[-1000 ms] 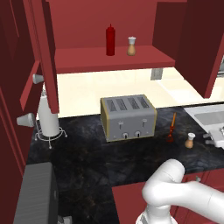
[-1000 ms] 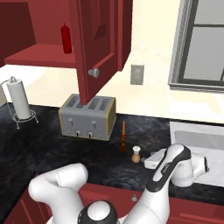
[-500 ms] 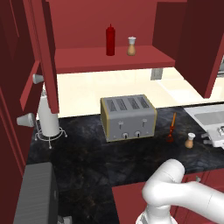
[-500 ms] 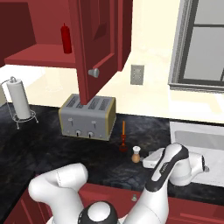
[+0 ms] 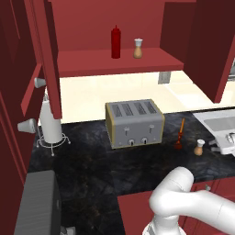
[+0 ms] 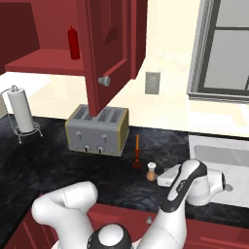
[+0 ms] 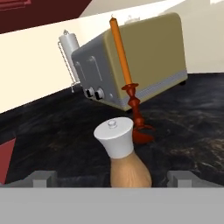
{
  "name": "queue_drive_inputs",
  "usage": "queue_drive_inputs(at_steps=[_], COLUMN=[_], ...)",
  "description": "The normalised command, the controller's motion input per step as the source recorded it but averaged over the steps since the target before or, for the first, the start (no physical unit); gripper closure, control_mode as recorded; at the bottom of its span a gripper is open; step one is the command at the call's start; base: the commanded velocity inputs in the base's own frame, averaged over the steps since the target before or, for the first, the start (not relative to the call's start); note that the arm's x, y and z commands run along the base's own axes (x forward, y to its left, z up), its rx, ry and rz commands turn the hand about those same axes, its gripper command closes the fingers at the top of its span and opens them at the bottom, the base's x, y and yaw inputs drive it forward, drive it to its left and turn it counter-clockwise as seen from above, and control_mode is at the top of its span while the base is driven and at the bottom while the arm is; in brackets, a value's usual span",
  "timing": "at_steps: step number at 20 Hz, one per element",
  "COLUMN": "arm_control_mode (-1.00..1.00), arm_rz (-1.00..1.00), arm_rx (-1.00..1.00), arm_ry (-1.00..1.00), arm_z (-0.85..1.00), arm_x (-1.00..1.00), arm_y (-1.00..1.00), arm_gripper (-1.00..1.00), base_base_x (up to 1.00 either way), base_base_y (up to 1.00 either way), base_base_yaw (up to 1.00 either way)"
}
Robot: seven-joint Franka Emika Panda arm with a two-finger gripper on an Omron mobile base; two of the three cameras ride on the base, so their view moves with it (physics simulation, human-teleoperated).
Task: There are various items on the counter. Only move the condiments/shakers into the cabinet.
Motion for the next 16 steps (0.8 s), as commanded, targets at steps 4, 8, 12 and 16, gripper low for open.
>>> queue_drive_inputs(at_steps=[4,8,12,16], arm_control_mode=[-1.0,-1.0,-1.0,-1.0], arm_rz=[0.0,0.0,0.0,0.0], arm_rx=[0.0,0.0,0.0,0.0], arm_ry=[0.0,0.0,0.0,0.0], arm_z=[-0.06,-0.09,-0.1,-0.13], arm_x=[0.15,0.08,0.07,0.03], arm_y=[0.04,0.0,0.01,0.03], arm_gripper=[-1.0,-1.0,-1.0,-1.0], base_base_x=[0.0,0.0,0.0,0.0], base_base_y=[0.0,0.0,0.0,0.0], base_base_yaw=[0.0,0.0,0.0,0.0])
